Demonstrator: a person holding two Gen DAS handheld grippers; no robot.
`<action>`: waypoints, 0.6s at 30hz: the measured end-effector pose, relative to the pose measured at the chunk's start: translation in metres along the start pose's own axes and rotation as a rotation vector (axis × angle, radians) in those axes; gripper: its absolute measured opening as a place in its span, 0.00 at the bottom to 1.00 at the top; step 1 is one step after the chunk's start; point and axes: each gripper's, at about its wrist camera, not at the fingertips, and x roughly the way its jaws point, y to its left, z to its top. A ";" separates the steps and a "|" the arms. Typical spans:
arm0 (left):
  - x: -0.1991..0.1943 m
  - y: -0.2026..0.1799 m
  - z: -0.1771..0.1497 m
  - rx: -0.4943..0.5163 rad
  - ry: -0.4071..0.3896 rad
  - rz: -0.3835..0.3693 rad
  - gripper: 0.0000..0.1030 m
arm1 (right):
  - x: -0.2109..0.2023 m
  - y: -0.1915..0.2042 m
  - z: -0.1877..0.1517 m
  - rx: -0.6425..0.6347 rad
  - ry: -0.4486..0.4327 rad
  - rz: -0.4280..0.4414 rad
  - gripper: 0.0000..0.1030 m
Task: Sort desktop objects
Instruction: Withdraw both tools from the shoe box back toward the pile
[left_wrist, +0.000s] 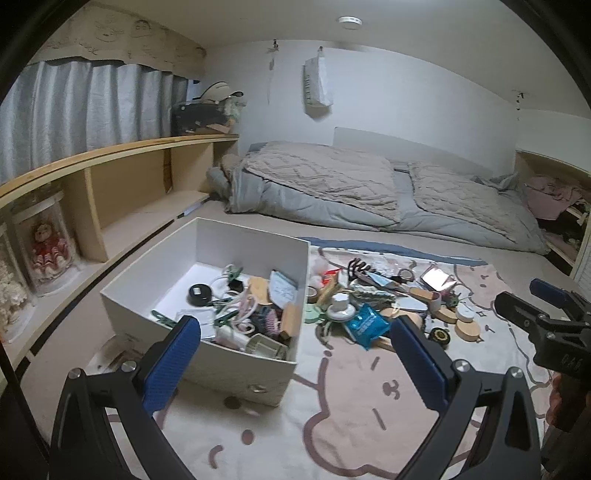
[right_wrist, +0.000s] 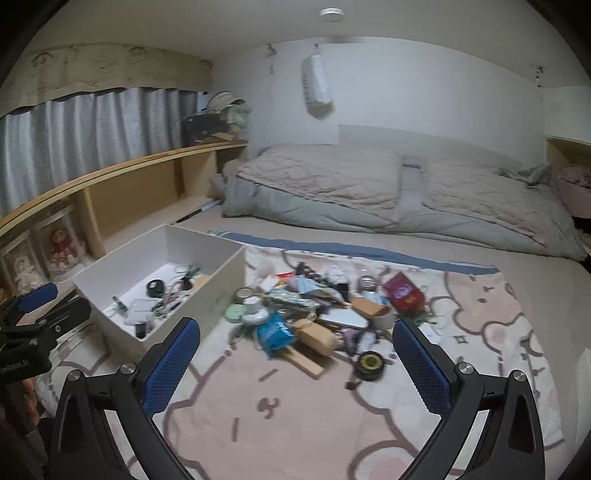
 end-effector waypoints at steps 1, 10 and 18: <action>0.002 -0.003 0.000 0.001 0.002 -0.005 1.00 | -0.001 -0.004 -0.001 0.008 -0.002 -0.011 1.00; 0.023 -0.030 -0.004 0.032 0.027 -0.047 1.00 | -0.004 -0.044 -0.013 0.065 0.006 -0.090 1.00; 0.037 -0.047 -0.009 0.012 0.026 -0.071 1.00 | -0.012 -0.068 -0.021 0.067 -0.003 -0.162 1.00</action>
